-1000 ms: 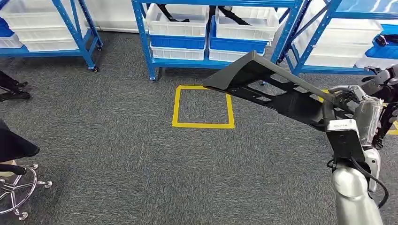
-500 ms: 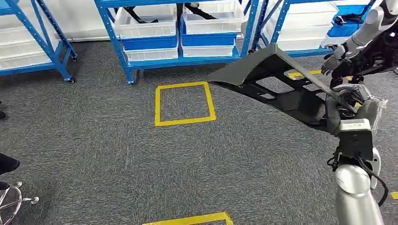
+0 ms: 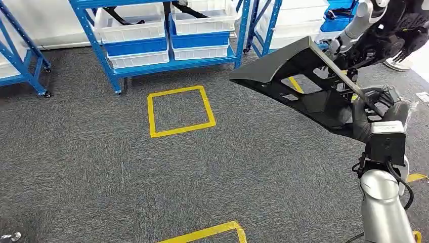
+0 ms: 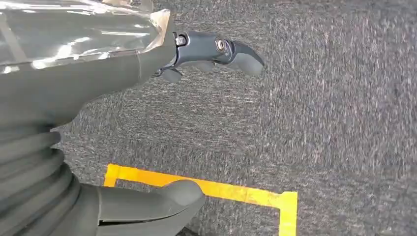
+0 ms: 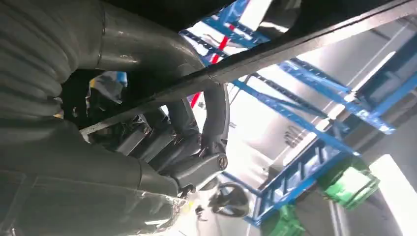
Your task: Take the parts from the cabinet and place them on the table.
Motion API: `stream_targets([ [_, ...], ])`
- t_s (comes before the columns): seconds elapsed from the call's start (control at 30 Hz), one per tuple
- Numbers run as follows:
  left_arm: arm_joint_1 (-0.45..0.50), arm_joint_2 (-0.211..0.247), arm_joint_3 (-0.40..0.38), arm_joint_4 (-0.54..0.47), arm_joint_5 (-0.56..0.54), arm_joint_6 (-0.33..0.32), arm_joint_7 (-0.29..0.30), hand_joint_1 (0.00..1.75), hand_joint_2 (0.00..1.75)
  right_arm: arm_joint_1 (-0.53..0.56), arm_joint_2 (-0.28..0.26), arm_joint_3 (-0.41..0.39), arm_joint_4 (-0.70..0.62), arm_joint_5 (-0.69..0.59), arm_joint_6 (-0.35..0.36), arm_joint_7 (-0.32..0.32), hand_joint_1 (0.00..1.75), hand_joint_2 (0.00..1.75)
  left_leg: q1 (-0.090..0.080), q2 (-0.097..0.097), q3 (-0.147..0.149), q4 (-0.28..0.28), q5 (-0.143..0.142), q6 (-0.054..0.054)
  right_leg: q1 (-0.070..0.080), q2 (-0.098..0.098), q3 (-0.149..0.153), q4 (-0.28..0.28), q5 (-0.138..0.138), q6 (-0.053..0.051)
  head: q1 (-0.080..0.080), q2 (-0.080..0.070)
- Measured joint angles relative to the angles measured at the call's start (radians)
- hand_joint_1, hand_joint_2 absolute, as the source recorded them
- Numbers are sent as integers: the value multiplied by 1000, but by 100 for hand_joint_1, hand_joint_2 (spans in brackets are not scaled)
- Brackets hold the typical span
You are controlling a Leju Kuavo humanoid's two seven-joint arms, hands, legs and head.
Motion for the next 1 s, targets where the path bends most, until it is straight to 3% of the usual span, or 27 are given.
stream_targets([
  [0.07,-1,-3,0,0,1,1,0,0,175,-5,0,4,8,-1,-3,-2,175,175,2,21,3,1,-1,-3,-8,-18,87,-159,65,26,0,0],
  [0.1,-1,-4,1,0,1,3,0,0,175,-10,0,6,12,-2,-4,-3,175,175,3,28,4,4,-3,-10,-10,-47,135,-249,97,37,0,0],
  [0.13,-1,-1,1,0,2,4,0,0,175,-21,1,10,17,-4,-7,-6,175,175,-5,39,2,8,-6,-19,-2,-84,159,-302,96,31,2,0],
  [0.17,-2,-1,1,0,3,6,-2,0,175,-25,2,13,21,-8,-9,-8,175,175,-7,47,-1,12,-6,-25,4,-62,158,-305,105,17,-2,0],
  [0.27,-2,-3,2,0,5,7,-6,0,175,-30,2,15,34,-17,-12,-11,175,175,-4,73,1,11,-4,-34,1,-32,147,-298,110,-2,-3,0],
  [0.3,-3,-3,2,0,5,7,-6,0,175,-30,2,16,34,-18,-13,-12,175,175,2,58,-4,17,-14,-43,-10,-24,148,-302,114,-10,-4,0],
  [0.33,-4,-2,2,0,5,7,-6,0,175,-31,2,17,34,-18,-14,-13,175,175,4,34,-7,27,-25,-46,-10,-19,147,-301,114,-10,-5,0],
  [0.5,-4,-2,2,0,5,7,-6,0,175,-32,2,17,34,-19,-14,-13,175,175,4,29,-9,31,-29,-46,-9,-18,146,-301,114,-10,-6,0],
  [0.53,-3,-3,3,0,5,6,-6,0,175,-41,2,17,37,-25,-18,-14,175,175,4,-25,-54,135,-97,-46,-8,-6,142,-301,118,-28,-8,0],
  [0.57,-1,-3,5,0,7,6,-6,0,175,-41,6,18,40,-33,-20,-16,175,175,4,-42,-113,261,-151,-46,-3,9,138,-301,120,-33,-9,0],
  [0.6,2,-3,14,0,12,-1,-6,0,175,-38,10,18,55,-66,-21,-25,175,175,4,-48,-127,284,-118,-36,3,51,135,-300,123,-37,-10,0],
  [0.63,2,-2,21,0,16,-4,-5,0,175,-34,12,16,62,-91,-21,-40,175,175,6,-120,-12,53,-15,-18,0,84,136,-296,124,-36,-9,0],
  [0.67,3,-3,25,0,21,-4,-2,0,175,-34,13,13,65,-103,-22,-50,175,175,9,-131,0,30,-24,-18,16,95,129,-290,125,-32,-7,0],
  [0.7,2,-3,26,0,24,-2,-2,0,175,-26,16,11,67,-117,-25,-59,175,175,5,-116,-2,31,-27,-23,8,105,122,-293,130,-25,-10,0],
  [0.77,1,-4,27,0,27,3,-2,0,175,-3,16,-2,67,-136,-28,-71,175,175,-3,-97,-1,30,-25,-20,2,127,118,-300,136,-10,-8,0],
  [0.8,1,-10,27,0,28,6,-2,0,175,6,15,-11,67,-142,-29,-73,175,175,5,-83,3,17,-17,-11,15,126,105,-296,135,-5,-8,0],
  [0.83,0,-9,29,0,29,7,-3,0,175,18,16,-20,66,-146,-29,-75,175,175,4,-72,5,13,-13,-6,8,66,98,-276,123,-4,-8,0],
  [0.87,1,-8,31,0,29,8,-4,0,175,21,16,-27,65,-152,-30,-76,175,175,4,-61,3,12,-13,-1,13,24,74,-223,93,-7,5,0],
  [0.93,4,-8,34,0,32,8,-7,0,175,48,21,-40,55,-163,-32,-77,175,175,2,-32,1,13,-14,0,9,5,-6,-54,23,-9,3,0],
  [0.97,4,-8,37,0,32,8,-7,0,175,68,23,-45,49,-164,-34,-77,175,175,2,-20,0,13,-14,0,6,4,-37,12,4,-5,6,0],
  [1.0,5,-8,42,0,32,6,-8,0,175,86,26,-50,44,-167,-34,-77,175,175,3,-7,1,13,-15,-1,3,3,-43,27,4,3,5,0],
])
